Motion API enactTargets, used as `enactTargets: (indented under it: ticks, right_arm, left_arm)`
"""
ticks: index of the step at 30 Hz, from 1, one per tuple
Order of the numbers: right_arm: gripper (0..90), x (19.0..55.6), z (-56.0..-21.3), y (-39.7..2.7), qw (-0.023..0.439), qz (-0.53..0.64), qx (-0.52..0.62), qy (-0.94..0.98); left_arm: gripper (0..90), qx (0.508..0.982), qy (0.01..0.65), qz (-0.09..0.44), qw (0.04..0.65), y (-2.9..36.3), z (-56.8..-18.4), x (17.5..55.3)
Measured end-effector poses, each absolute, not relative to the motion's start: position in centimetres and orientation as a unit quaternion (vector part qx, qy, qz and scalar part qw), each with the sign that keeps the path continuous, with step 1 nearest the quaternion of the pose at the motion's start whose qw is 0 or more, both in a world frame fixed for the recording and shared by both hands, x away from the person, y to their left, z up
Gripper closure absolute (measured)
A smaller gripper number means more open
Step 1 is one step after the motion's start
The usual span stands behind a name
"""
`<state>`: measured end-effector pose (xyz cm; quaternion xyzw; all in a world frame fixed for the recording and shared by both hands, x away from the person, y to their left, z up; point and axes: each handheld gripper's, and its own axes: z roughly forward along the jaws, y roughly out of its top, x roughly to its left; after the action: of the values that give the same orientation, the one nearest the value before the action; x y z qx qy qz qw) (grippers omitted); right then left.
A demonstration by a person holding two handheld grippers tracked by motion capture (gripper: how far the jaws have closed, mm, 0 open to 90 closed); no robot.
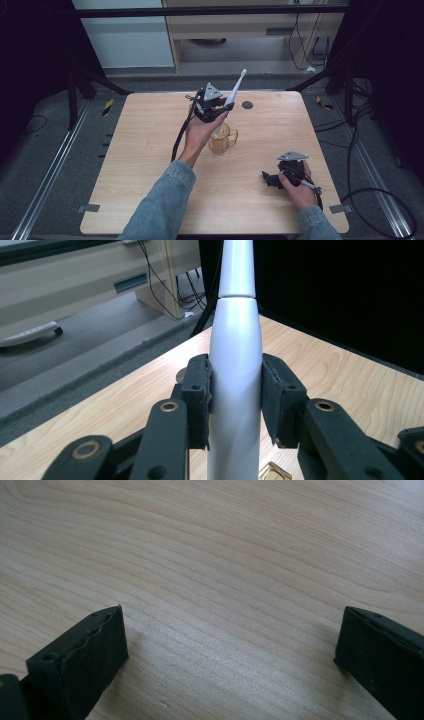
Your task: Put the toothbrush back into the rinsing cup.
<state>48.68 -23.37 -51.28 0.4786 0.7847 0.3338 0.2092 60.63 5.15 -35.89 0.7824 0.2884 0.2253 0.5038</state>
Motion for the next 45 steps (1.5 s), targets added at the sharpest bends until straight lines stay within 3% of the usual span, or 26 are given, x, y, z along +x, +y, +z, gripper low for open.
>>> enactTargets:
  ticks: [45]
  right_arm:
    - [0.3,48.7,-51.3,-23.3,0.207,0.334,0.479,0.785]
  left_arm:
    - [66.3,0.798,0.297,0.21,0.48,6.0,-39.7,60.4]
